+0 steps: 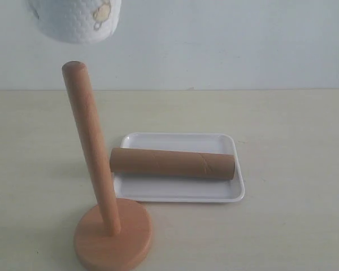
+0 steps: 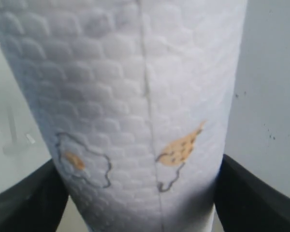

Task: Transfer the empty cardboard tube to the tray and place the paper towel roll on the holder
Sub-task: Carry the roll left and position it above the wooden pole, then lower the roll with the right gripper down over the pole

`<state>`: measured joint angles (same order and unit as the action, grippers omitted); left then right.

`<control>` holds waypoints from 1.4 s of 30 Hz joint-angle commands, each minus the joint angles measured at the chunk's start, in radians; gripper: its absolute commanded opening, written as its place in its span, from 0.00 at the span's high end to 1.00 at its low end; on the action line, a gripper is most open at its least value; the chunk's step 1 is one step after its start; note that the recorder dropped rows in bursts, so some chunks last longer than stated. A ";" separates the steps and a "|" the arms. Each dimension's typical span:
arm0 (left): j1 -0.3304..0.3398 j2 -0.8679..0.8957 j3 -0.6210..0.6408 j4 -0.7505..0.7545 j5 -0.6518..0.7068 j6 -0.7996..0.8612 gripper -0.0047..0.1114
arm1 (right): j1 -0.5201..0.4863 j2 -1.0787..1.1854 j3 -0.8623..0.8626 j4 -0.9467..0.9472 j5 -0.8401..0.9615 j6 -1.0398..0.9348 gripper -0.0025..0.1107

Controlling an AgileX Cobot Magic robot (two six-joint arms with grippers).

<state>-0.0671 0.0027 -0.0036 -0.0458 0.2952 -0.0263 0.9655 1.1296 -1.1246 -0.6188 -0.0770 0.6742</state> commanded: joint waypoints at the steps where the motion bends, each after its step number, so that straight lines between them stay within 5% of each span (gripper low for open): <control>1: 0.004 -0.003 0.004 0.001 0.000 0.003 0.92 | 0.012 0.080 -0.040 0.011 0.013 0.018 0.97; 13: 0.004 -0.003 0.004 0.001 0.000 0.003 0.92 | 0.012 0.140 -0.036 0.011 0.208 0.034 0.97; 42: 0.004 -0.003 0.004 0.001 0.000 0.003 0.92 | 0.012 0.397 0.173 0.033 -0.068 0.068 0.97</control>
<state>-0.0671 0.0027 -0.0036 -0.0458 0.2952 -0.0263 0.9766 1.5135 -0.9528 -0.5885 -0.1050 0.7427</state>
